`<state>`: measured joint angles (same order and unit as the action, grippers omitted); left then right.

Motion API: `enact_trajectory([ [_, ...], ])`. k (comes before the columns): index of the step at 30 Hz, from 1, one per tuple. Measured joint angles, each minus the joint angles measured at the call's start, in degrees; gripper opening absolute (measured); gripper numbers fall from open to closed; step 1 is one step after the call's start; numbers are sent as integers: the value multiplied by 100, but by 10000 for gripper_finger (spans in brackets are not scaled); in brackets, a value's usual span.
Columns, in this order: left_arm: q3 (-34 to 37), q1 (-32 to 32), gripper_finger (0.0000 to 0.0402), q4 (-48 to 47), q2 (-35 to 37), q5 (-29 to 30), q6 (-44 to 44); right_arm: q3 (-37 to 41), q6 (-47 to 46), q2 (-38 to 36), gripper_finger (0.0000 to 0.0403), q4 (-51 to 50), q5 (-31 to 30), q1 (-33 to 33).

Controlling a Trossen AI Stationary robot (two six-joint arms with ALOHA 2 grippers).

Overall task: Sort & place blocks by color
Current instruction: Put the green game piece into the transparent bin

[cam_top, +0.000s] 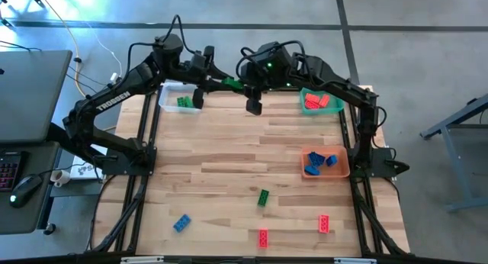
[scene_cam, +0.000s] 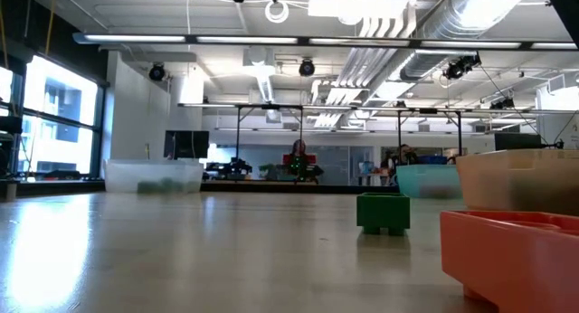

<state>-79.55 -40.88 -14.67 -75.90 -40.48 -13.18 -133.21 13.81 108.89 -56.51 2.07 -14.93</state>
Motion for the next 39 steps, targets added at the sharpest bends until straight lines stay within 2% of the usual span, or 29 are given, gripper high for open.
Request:
enact_trajectory([
  [5, 0, -8, 71, -424, -7, 174, -59, 0, 4, 17, 125, -136, -151, 15],
  [10, 0, -124, 74, -856, -7, 325, -234, -2, -8, 56, 173, -144, -359, 36],
  [15, 2, -304, 73, -1785, -7, 1022, -643, -2, -238, 67, 208, -146, -505, 36],
  [21, 7, -545, 74, -2888, -16, 1958, -1143, -2, -632, 67, 212, -301, -314, 45],
  [32, 9, -1085, 74, -3445, -488, 3895, -962, -2, -913, 67, 213, -547, -197, 184],
  [39, 9, -1498, 74, -3690, -1100, 4385, -459, -2, -1085, 67, 213, -626, -184, 399],
])
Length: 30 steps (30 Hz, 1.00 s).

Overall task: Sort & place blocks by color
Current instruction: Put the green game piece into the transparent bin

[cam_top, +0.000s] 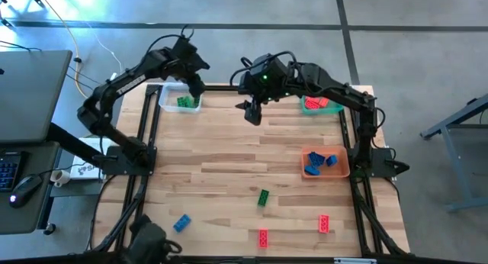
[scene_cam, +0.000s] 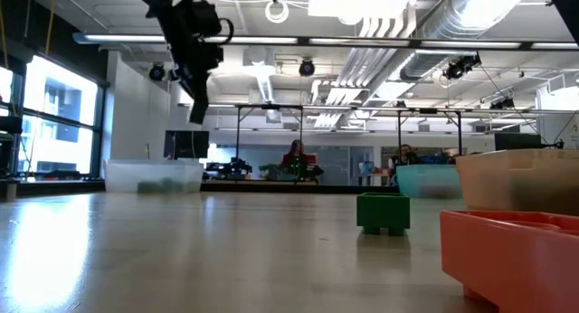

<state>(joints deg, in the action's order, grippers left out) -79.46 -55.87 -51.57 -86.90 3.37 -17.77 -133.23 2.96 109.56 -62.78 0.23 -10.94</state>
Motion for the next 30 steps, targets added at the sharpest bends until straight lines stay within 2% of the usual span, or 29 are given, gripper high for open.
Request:
enact_trajectory([
  [8, 2, -343, 74, -326, -692, 241, 414, 0, -2, 0, 213, -134, -149, 138],
  [14, 2, -474, 74, -483, -1260, 514, 162, -2, -77, 0, 213, -226, -151, 133],
  [18, 2, -478, 74, -494, -1501, 743, 67, -7, -467, 0, 213, -413, -68, 133],
  [25, 2, -491, 75, -501, -1687, 811, -165, -4, -1296, 0, 213, -1405, -21, 265],
  [30, 2, -568, 76, -615, -1831, 1102, -243, 101, -1541, 7, 213, -1683, -129, 485],
])
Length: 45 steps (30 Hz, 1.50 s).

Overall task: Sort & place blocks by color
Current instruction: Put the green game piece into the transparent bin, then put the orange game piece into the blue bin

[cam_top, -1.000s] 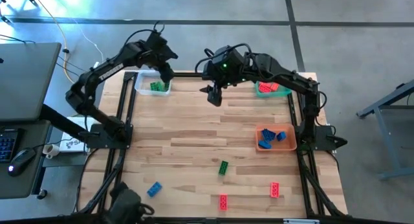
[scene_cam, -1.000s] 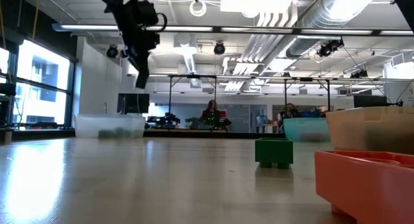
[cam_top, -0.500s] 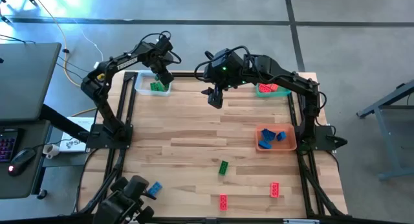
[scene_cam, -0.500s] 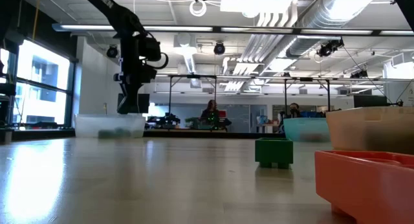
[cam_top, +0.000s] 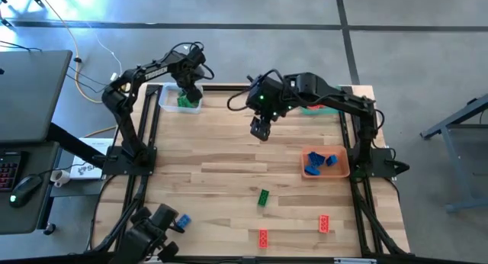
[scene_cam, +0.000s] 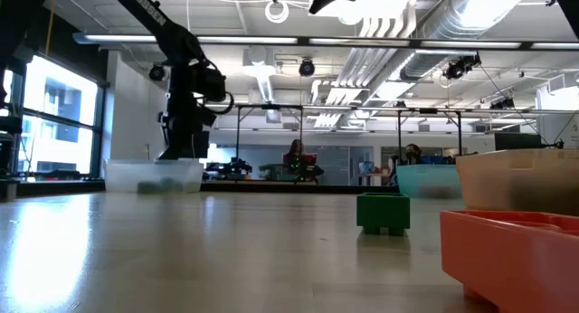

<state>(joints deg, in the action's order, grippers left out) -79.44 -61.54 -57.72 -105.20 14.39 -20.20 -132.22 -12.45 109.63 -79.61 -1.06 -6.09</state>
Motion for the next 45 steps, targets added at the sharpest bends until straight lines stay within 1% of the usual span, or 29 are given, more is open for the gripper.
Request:
enact_trajectory([
  [9, -2, -69, 83, -140, -138, 127, 182, -2, -384, 71, 213, -107, -87, 341],
  [14, -2, -69, 114, -135, -138, 284, 279, -2, -424, 74, 213, -153, -90, 465],
  [20, -2, -69, 161, -225, -138, 271, 596, -2, -426, 74, 213, -162, -95, 598],
  [23, -2, -69, 180, -352, -136, 271, 767, -2, -514, 74, 213, -181, -298, 687],
  [26, -2, -69, 189, -561, -136, 276, 803, -2, -762, 74, 213, -454, -393, 777],
  [30, -2, -69, 192, -588, -80, 246, 805, -2, -1165, 74, 213, -908, -412, 956],
  [38, -2, 156, 189, -544, 483, -191, 907, -2, -1457, 74, 213, -1043, -162, 1385],
  [41, -2, 339, 189, -546, 807, -504, 977, -1, -1469, 74, 213, -1043, -207, 1586],
  [45, -4, 604, 188, -578, 1283, -1099, 1188, 0, -1639, 74, 213, -1041, -303, 1848],
])
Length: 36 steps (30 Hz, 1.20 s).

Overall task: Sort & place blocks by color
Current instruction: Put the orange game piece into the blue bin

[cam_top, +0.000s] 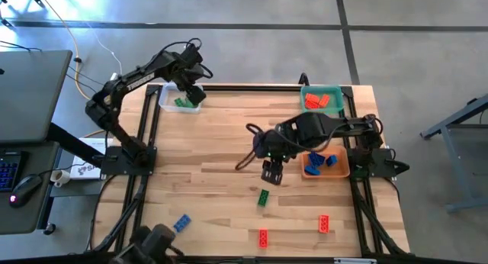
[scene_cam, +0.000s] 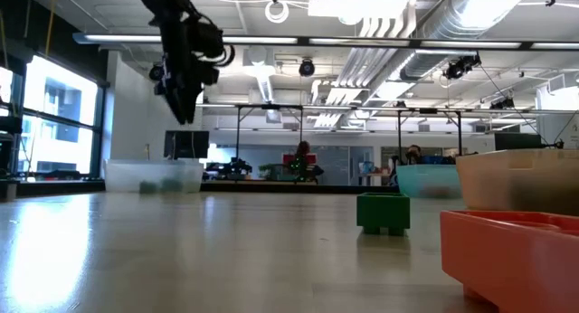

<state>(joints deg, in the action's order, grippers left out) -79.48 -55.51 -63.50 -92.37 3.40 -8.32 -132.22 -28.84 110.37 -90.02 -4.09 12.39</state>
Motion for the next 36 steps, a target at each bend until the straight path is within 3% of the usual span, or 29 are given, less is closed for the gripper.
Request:
enact_trajectory([
  [8, 0, 639, 189, -240, 805, -618, 684, 0, -455, 0, 213, 0, -326, 691],
  [24, 0, 2330, 190, -536, 1392, -598, 1567, 60, -1765, -17, 213, 19, -1303, 1984],
  [36, 0, 2895, 190, -564, 1392, -402, 1717, 2007, -4257, -219, 213, -4, -764, 2741],
])
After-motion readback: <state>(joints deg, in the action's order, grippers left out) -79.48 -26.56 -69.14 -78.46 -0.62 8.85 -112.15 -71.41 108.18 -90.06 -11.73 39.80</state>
